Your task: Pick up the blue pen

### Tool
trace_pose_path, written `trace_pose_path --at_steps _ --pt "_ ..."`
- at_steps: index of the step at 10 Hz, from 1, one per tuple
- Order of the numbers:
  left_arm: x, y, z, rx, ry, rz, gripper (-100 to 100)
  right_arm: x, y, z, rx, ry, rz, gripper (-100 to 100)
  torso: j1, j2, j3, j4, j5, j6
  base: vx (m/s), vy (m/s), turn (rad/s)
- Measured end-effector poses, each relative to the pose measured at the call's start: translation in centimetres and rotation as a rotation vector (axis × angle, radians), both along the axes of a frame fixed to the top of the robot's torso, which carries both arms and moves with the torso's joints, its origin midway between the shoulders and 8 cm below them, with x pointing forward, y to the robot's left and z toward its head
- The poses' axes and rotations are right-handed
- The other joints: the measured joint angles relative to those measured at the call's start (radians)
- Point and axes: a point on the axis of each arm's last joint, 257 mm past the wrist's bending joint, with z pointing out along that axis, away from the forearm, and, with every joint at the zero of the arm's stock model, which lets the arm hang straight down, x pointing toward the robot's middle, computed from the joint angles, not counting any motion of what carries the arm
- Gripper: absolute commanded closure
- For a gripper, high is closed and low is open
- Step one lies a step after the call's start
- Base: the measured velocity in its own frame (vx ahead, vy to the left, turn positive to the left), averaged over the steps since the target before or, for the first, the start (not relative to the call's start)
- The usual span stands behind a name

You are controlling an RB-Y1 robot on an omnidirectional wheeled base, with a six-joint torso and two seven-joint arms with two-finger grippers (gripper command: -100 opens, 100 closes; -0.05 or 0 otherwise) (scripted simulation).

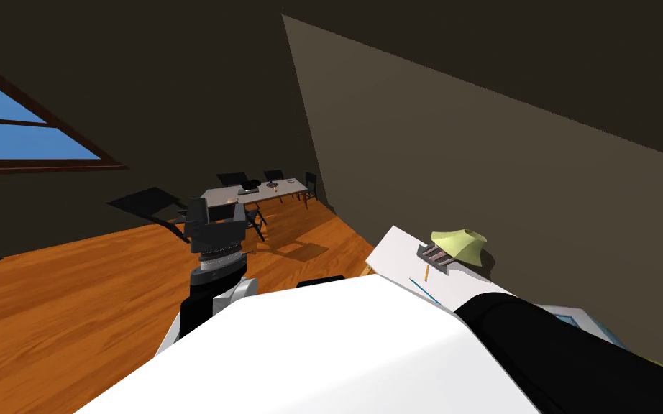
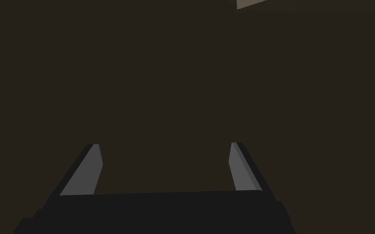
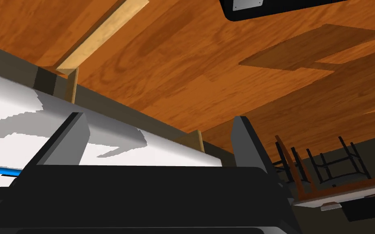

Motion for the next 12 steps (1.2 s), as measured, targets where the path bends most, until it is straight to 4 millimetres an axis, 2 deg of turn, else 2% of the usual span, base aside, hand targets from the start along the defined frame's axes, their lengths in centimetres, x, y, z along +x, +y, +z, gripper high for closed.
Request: trace_pose_path --at_steps 4,7,9,12 --pt "0.0 0.0 0.0 0.0 0.0 0.0 0 -4.9 -2.8 0.4 -0.06 0.101 0.062 -100 -0.002 0.0 0.0 0.0 0.0 0.0 0.025 -0.023 0.213" --pt "0.0 0.0 0.0 0.0 0.0 0.0 0 -6.0 -3.5 -0.1 -0.074 0.13 0.076 -100 -0.001 0.001 0.001 0.0 0.0 0.0 0.007 -0.025 0.12" --pt "0.0 0.0 0.0 0.0 0.0 0.0 0 -8.1 -4.4 -0.3 -0.093 0.187 0.111 -100 -0.007 -0.001 0.0 0.0 -0.001 -0.001 0.023 -0.098 0.353" --pt "0.0 0.0 0.0 0.0 0.0 0.0 0 -10.6 -5.1 -0.6 -0.114 0.253 0.149 -100 -0.006 0.001 0.001 0.0 -0.002 0.001 -0.006 -0.086 0.088"
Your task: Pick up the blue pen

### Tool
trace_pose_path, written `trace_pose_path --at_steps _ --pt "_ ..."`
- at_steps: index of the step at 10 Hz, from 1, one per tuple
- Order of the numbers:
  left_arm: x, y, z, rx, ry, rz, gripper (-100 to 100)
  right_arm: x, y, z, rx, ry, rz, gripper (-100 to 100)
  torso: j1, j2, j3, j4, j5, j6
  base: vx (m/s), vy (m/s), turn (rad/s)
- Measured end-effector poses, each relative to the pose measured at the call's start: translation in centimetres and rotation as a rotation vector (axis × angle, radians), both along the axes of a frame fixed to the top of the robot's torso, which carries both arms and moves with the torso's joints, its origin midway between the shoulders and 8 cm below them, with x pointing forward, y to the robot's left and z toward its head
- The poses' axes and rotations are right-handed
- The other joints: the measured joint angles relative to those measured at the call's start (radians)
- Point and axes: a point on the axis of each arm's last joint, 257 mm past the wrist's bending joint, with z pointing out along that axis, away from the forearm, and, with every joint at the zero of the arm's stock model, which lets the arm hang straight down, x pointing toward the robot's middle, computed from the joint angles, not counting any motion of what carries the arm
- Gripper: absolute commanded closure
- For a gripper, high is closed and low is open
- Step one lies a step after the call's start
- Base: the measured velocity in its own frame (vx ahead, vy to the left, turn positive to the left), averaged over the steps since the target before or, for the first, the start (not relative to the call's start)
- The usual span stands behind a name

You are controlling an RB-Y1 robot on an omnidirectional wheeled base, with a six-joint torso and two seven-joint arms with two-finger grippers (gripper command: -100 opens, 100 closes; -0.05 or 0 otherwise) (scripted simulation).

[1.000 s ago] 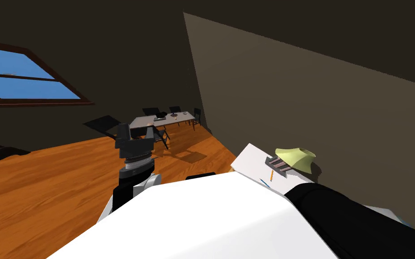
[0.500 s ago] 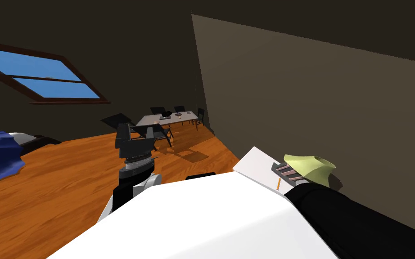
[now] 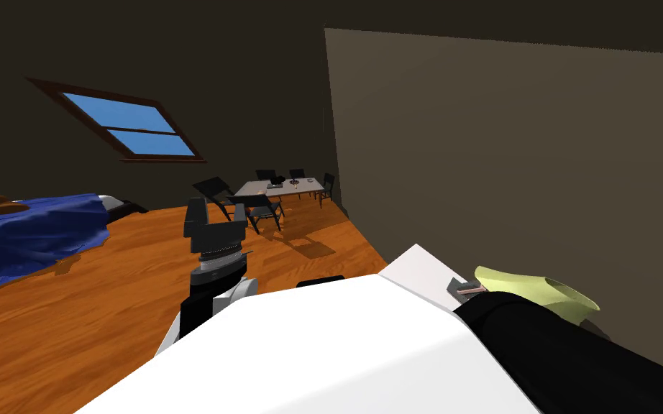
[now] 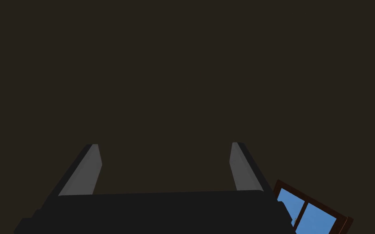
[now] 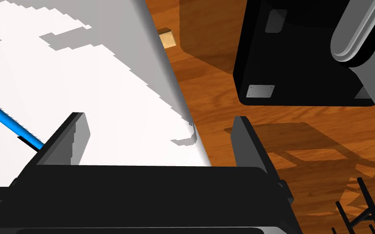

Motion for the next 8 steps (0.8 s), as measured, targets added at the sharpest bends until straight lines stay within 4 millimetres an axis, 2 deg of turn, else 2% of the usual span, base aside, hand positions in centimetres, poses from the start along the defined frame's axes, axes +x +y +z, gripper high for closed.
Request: trace_pose_path --at_steps 3,8 --pt "0.0 0.0 0.0 0.0 0.0 0.0 0 -2.0 -0.2 -0.5 -0.009 0.057 0.033 -100 -0.001 0.001 0.001 0.0 0.0 0.0 -0.039 -0.115 0.202" --pt "0.0 0.0 0.0 0.0 0.0 0.0 0 -4.5 0.0 -1.3 -0.019 0.15 0.094 -100 -0.001 0.0 0.0 0.0 0.0 0.0 -0.023 -0.105 0.125"
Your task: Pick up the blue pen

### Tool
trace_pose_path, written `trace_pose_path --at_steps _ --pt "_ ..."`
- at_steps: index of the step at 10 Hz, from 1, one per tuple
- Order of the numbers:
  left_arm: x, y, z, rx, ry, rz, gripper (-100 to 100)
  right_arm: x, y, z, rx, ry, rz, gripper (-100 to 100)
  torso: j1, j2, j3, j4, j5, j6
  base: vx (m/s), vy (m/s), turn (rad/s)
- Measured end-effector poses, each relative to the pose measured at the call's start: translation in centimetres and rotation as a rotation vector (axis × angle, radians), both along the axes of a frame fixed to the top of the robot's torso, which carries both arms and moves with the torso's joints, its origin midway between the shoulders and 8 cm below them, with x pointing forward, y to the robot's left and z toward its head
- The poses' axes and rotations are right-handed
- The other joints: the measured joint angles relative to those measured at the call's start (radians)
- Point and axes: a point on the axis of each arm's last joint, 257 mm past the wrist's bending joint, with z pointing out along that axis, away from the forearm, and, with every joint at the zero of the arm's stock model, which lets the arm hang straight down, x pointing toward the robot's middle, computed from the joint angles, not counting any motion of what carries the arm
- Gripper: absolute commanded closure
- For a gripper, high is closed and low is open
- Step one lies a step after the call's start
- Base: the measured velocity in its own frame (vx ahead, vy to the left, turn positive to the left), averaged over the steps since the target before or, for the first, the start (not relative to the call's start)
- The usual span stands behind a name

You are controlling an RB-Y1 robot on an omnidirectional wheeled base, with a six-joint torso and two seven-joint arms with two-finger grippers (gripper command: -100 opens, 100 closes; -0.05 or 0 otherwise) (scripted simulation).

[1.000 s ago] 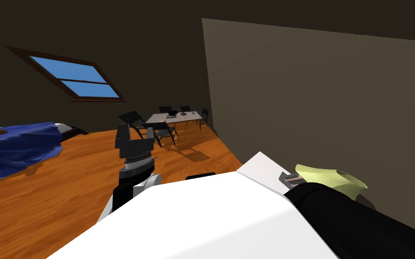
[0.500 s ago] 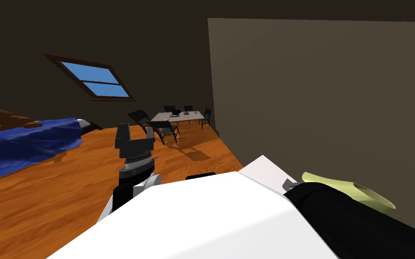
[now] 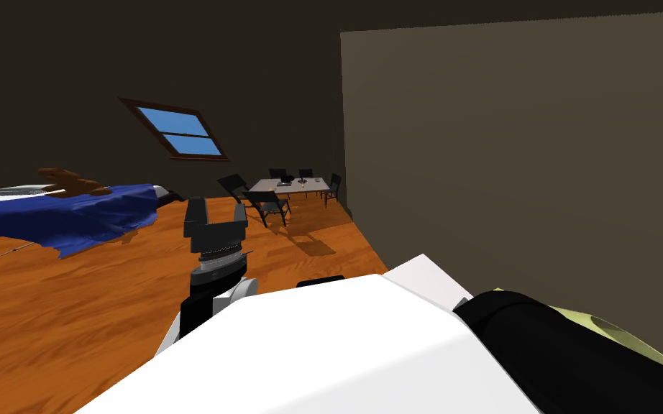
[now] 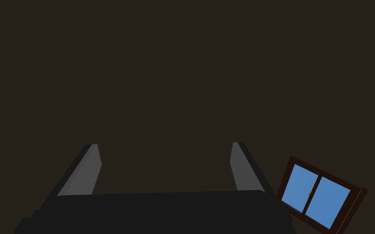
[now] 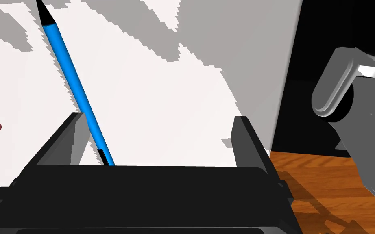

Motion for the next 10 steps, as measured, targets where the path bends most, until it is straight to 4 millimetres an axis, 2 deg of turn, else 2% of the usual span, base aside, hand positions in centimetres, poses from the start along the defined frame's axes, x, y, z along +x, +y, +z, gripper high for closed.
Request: trace_pose_path --at_steps 4,5,6,7,9,10 --pt "0.0 0.0 0.0 0.0 0.0 0.0 0 -1.8 0.1 -0.4 -0.006 0.062 0.04 -100 0.001 0.0 0.0 0.0 0.0 0.0 -0.025 -0.071 0.078" --pt "0.0 0.0 0.0 0.0 0.0 0.0 0 -1.9 0.1 -0.4 -0.006 0.064 0.044 0 0.004 0.0 0.0 0.0 0.001 0.001 -0.002 -0.008 -0.004" --pt "0.0 0.0 0.0 0.0 0.0 0.0 0 -1.9 0.0 -0.4 -0.006 0.064 0.044 -100 0.006 -0.001 -0.001 0.0 0.001 0.001 -0.076 0.006 -0.012" --pt "0.0 0.0 0.0 0.0 0.0 0.0 0 -0.3 -0.2 -0.7 0.003 0.064 0.088 -100 0.007 0.002 0.001 0.0 0.001 0.0 -0.086 0.002 -0.002" --pt "0.0 0.0 0.0 0.0 0.0 0.0 0 0.4 -0.2 -1.0 0.006 0.067 0.069 -100 0.007 0.002 0.001 0.0 0.001 0.001 -0.062 -0.008 -0.009" --pt "0.0 0.0 0.0 0.0 0.0 0.0 0 2.1 -0.2 -1.2 0.015 0.066 0.112 -100 0.006 0.003 0.002 0.001 0.001 0.0 -0.084 0.001 0.003"
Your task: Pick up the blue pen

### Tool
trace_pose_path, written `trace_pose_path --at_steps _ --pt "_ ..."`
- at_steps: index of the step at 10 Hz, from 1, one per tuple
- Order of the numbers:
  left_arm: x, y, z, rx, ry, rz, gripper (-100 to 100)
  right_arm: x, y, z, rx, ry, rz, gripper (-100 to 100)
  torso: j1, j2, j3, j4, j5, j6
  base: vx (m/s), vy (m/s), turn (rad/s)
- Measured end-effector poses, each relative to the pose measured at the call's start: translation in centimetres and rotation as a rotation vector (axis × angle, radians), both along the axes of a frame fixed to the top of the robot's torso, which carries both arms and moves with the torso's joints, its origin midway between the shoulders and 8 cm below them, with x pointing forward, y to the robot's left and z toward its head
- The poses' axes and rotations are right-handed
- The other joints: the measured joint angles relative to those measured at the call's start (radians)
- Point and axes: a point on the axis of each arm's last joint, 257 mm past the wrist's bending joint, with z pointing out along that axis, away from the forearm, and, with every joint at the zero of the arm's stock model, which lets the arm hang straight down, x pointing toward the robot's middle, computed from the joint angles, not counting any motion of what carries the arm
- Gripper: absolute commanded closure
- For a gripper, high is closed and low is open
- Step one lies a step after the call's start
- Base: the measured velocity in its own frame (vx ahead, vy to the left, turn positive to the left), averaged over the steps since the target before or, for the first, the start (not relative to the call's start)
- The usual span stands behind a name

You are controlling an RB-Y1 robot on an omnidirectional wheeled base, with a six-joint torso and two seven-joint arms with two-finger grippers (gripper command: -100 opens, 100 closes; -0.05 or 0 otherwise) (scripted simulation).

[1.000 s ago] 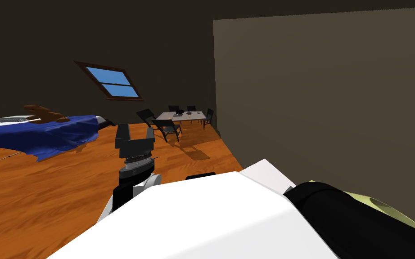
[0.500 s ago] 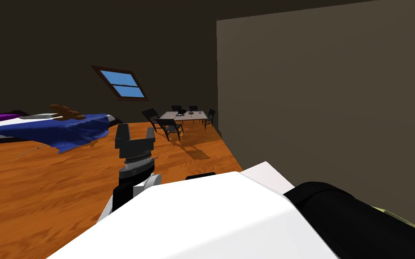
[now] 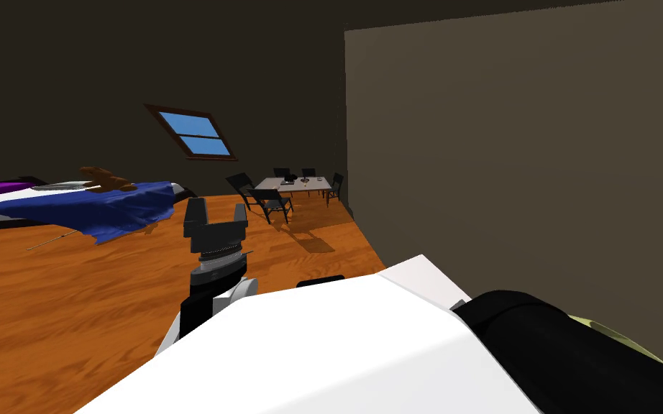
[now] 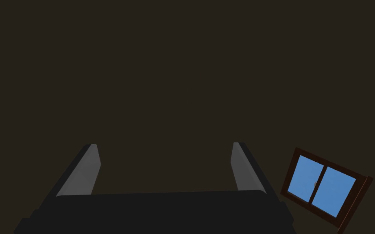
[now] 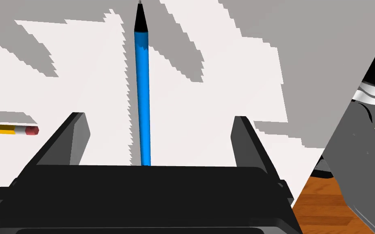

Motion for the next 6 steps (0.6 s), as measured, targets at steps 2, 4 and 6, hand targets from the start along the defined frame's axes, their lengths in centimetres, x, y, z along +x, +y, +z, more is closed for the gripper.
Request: trace_pose_path --at_steps 2,4,6 --pt "0.0 0.0 0.0 0.0 0.0 0.0 0 0.7 -0.3 -0.3 -0.004 0.005 -0.035 -100 0.001 -0.001 -0.001 0.0 0.0 0.0 -0.053 0.006 -0.009" --pt "0.0 0.0 0.0 0.0 0.0 0.0 0 2.5 -0.7 -0.7 0.001 0.013 0.02 -100 0.001 0.0 0.0 0.0 0.0 0.001 -0.055 -0.003 -0.006" --pt "0.0 0.0 0.0 0.0 0.0 0.0 0 2.8 -0.5 -0.7 0.002 0.011 0.001 -100 0.001 -0.004 -0.002 -0.001 0.0 0.0 0.0 0.0 0.0"
